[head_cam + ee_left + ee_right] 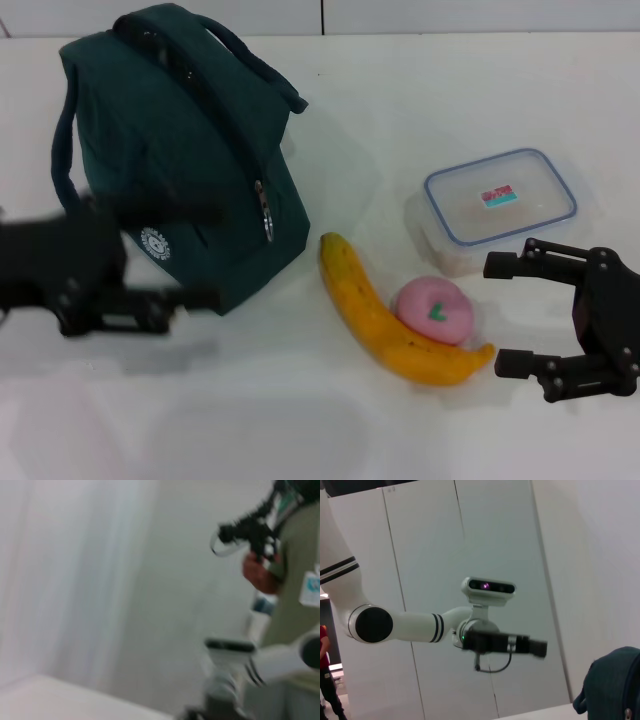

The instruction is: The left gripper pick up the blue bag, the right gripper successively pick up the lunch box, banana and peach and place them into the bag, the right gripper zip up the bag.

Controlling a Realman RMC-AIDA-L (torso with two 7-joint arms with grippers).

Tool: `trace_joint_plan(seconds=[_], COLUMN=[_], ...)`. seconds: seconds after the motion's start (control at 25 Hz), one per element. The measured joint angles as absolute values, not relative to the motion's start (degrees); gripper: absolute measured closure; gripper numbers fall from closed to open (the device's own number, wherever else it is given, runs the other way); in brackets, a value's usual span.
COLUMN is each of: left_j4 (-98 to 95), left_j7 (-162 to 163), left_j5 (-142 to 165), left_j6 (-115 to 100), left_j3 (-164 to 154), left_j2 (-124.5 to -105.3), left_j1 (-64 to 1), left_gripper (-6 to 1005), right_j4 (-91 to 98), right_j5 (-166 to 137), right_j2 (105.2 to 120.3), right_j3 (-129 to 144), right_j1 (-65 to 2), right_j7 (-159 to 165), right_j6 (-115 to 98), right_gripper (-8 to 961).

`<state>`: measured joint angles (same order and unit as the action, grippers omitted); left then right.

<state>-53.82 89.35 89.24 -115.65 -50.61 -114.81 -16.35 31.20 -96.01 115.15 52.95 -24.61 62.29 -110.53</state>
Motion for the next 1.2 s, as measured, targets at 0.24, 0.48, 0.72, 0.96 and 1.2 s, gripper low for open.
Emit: trace_joint_plan(seconds=[0.24, 0.48, 0.72, 0.96, 1.2], left_j4=[-53.8, -55.0, -61.4, -73.6, -80.2], left_j7=[95.3, 107.1, 124.6, 141.6, 147.8], left_j5=[87.8, 93.5, 110.2, 122.7, 123.1], left_j6=[-112.9, -102.5, -96.6, -97.5, -97.5], left_j3=[-36.8, -31.3, -31.5, -35.0, -39.3], left_j2=[-115.47, -113.73, -112.77, -114.12, -115.69], left_j1=[-18.4, -22.4, -26.6, -27.7, -27.3], left_gripper=[109, 109, 107, 107, 108], right_j4=[31.2, 31.1, 30.4, 29.7, 29.6], right_j5=[-95.9, -95.8, -95.8, -95.6, -95.4], right_j2=[115.24, 115.18, 115.02, 114.76, 114.85], right_j3=[52.8, 52.7, 51.5, 50.1, 49.1], right_j1=[-24.2, -23.5, -23.3, -23.3, -23.1], right_j7=[62.2, 62.0, 60.7, 60.0, 59.3], right_j6=[-109.5, -109.2, -109.0, -108.9, -108.9], right_gripper=[73, 74, 75, 76, 77])
